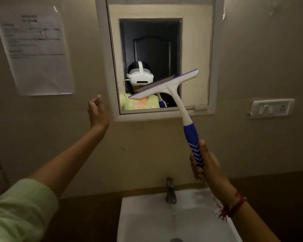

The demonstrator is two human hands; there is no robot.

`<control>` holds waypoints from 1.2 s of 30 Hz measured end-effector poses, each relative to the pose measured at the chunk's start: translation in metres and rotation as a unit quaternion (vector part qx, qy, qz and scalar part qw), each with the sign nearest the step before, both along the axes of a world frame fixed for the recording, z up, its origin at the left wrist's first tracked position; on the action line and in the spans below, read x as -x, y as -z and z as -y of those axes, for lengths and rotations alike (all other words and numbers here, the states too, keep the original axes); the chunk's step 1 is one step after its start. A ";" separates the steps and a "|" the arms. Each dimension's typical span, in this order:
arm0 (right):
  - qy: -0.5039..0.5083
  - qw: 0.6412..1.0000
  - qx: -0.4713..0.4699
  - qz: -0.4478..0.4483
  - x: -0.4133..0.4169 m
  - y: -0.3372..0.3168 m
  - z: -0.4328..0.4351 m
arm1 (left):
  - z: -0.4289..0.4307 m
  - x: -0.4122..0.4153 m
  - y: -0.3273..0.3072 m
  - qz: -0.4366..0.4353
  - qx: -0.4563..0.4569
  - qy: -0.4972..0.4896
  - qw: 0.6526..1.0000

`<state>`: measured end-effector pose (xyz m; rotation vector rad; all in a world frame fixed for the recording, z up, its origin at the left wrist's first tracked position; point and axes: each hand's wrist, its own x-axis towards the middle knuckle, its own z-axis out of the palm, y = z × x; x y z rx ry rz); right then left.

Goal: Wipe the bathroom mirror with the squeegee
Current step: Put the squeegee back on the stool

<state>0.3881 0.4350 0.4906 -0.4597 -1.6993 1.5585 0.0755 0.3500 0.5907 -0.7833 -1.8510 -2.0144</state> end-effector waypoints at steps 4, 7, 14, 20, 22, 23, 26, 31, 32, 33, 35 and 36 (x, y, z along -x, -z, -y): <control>-0.003 0.999 0.004 0.039 -0.005 0.007 0.003 | 0.012 -0.004 0.040 0.017 0.008 0.049 0.999; -0.003 0.999 0.019 0.028 -0.005 0.018 0.007 | 0.023 -0.028 0.055 0.028 0.010 0.100 0.995; -0.047 0.994 0.039 0.087 0.027 0.055 0.023 | 0.052 -0.067 0.106 0.084 0.017 0.142 0.986; -0.072 0.989 0.044 0.124 0.043 0.076 0.031 | 0.080 -0.084 0.138 0.160 0.040 0.132 0.977; -0.097 0.986 0.042 0.132 0.055 0.085 0.035 | 0.095 -0.086 0.151 0.184 0.058 0.111 0.975; -0.111 0.984 0.041 0.137 0.060 0.089 0.037 | 0.101 -0.086 0.157 0.193 0.065 0.101 0.974; -0.146 0.975 0.032 0.165 0.076 0.104 0.047 | 0.121 -0.087 0.173 0.227 0.063 0.080 0.969; -0.209 0.952 0.020 0.224 0.104 0.129 0.068 | 0.159 -0.083 0.209 0.297 0.056 0.034 0.953; -0.223 0.945 0.021 0.239 0.111 0.134 0.073 | 0.169 -0.082 0.219 0.303 0.067 0.025 0.950; -0.238 0.936 0.023 0.257 0.117 0.138 0.079 | 0.177 -0.080 0.229 0.308 0.075 0.017 0.948; -0.269 0.916 0.039 0.295 0.131 0.148 0.092 | 0.196 -0.077 0.248 0.326 0.084 0.007 0.942; -0.283 0.906 0.052 0.311 0.136 0.152 0.099 | 0.203 -0.076 0.256 0.339 0.089 0.007 0.937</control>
